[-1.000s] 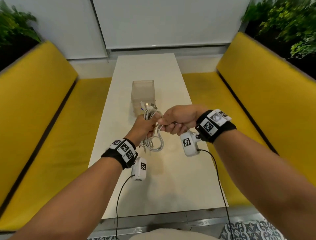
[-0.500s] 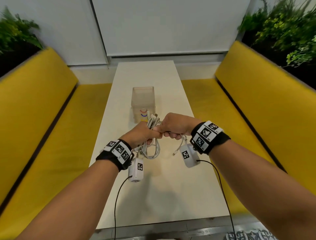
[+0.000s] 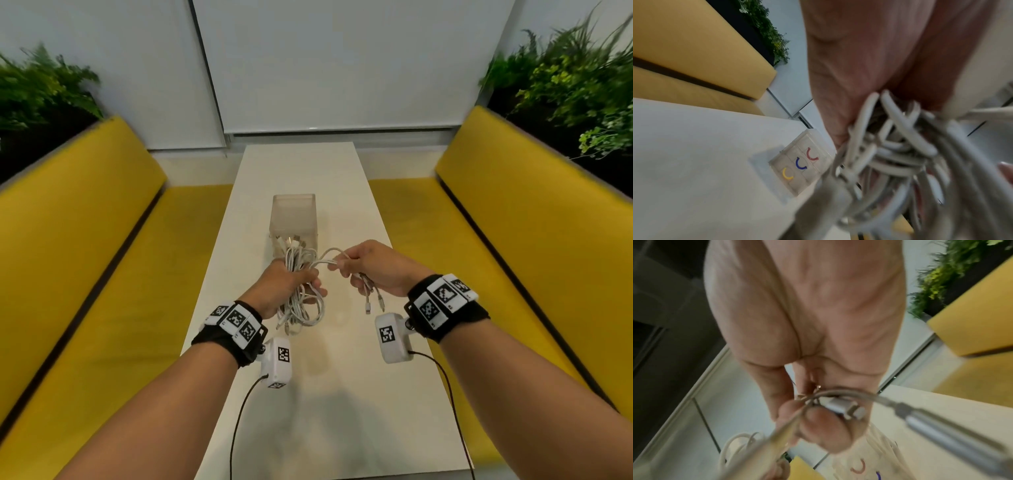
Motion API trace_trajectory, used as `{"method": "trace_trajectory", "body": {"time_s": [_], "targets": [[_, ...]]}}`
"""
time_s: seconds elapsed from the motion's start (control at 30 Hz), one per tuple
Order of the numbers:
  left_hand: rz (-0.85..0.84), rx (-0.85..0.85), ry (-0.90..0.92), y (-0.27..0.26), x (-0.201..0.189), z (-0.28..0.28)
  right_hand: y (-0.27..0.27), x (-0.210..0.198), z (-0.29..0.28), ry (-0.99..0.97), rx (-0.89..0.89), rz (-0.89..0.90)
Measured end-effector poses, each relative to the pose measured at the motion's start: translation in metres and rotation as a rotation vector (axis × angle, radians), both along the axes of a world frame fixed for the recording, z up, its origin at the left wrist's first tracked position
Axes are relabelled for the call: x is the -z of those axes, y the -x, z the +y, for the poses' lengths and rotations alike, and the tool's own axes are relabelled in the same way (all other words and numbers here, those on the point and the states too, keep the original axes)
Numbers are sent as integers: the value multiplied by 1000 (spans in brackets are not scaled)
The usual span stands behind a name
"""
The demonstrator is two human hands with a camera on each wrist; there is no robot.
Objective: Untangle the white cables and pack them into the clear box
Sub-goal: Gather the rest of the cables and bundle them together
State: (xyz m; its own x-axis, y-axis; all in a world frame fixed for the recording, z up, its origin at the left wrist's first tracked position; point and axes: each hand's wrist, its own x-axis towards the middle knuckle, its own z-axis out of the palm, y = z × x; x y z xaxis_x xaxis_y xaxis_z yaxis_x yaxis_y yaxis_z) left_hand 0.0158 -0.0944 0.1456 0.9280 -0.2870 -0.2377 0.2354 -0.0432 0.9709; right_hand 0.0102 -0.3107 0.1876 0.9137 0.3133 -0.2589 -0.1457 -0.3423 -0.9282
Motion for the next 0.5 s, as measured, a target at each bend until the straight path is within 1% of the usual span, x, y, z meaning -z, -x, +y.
{"method": "trace_trajectory", "body": {"time_s": [0.1, 0.17, 0.2, 0.27, 0.33, 0.4, 0.5], "targets": [[-29, -116, 15, -3, 6, -5, 4, 15, 5, -159, 253, 0], [-70, -231, -28, -3, 10, -11, 9, 24, 18, -197, 411, -13], [-86, -286, -50, -2, 11, -14, 13, 27, 28, -200, 455, -24], [-116, -361, -56, 0, 11, -21, 18, 30, 49, -205, 480, -62], [-150, -379, -16, 2, 10, -26, 19, 31, 63, -218, 478, -96], [-167, -370, 11, 5, 8, -30, 17, 32, 70, -230, 493, -93], [-191, -298, 31, 7, 6, -33, 17, 29, 76, -253, 501, -72]]}}
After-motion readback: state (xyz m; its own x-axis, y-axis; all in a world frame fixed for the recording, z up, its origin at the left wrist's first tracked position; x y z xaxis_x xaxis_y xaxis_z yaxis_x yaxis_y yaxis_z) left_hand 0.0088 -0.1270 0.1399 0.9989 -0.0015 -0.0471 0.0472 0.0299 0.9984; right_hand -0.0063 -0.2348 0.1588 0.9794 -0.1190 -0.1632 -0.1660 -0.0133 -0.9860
